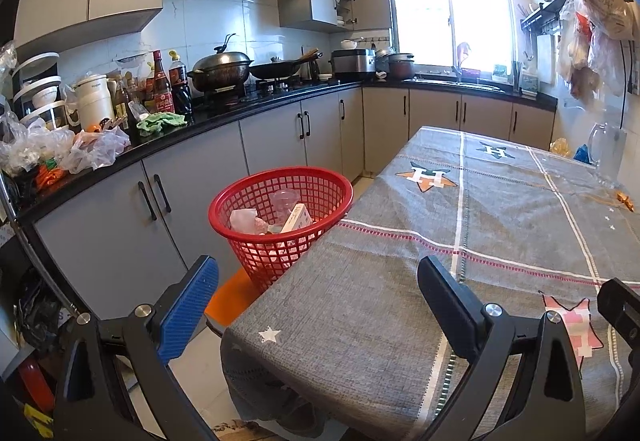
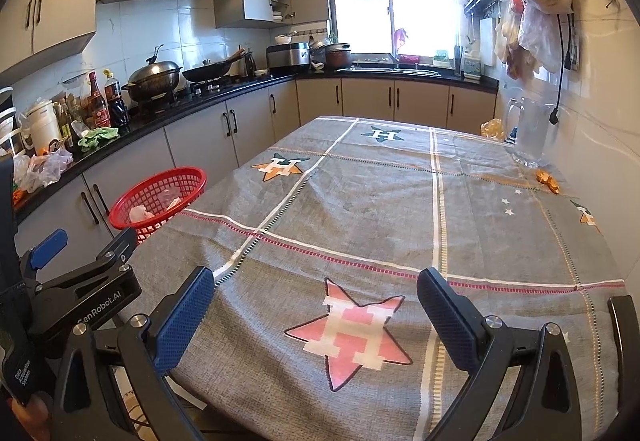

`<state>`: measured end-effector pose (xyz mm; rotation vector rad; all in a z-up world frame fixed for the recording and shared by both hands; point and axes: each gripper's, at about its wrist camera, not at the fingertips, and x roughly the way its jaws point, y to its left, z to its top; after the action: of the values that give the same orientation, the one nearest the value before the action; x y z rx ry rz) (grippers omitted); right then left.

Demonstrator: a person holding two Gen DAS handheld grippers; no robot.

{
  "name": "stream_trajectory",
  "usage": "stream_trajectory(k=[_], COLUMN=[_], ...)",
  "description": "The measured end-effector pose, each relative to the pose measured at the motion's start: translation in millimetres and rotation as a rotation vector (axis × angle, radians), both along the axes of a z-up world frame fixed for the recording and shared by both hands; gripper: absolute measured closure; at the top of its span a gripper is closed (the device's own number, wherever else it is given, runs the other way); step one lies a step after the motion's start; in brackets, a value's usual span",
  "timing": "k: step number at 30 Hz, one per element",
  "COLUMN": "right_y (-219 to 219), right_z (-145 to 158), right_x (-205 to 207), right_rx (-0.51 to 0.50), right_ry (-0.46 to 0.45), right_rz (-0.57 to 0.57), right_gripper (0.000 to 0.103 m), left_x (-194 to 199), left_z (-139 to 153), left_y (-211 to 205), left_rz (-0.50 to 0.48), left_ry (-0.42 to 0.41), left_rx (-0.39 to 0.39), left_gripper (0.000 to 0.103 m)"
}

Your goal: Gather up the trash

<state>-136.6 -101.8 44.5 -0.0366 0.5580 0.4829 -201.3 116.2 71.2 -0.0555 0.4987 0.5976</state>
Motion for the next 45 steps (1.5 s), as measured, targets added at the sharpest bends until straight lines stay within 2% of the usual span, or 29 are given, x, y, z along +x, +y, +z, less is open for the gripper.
stream_trajectory(k=[45], right_y=[5.4], right_z=[-12.1], right_x=[3.6], right_rx=[-0.012], right_ry=[0.032], right_rz=[0.007], right_gripper=[0.0], left_x=[4.3], left_z=[-13.2], left_y=[6.9], left_rz=[0.001], left_ry=[0.044], left_rx=[-0.019], left_gripper=[0.004])
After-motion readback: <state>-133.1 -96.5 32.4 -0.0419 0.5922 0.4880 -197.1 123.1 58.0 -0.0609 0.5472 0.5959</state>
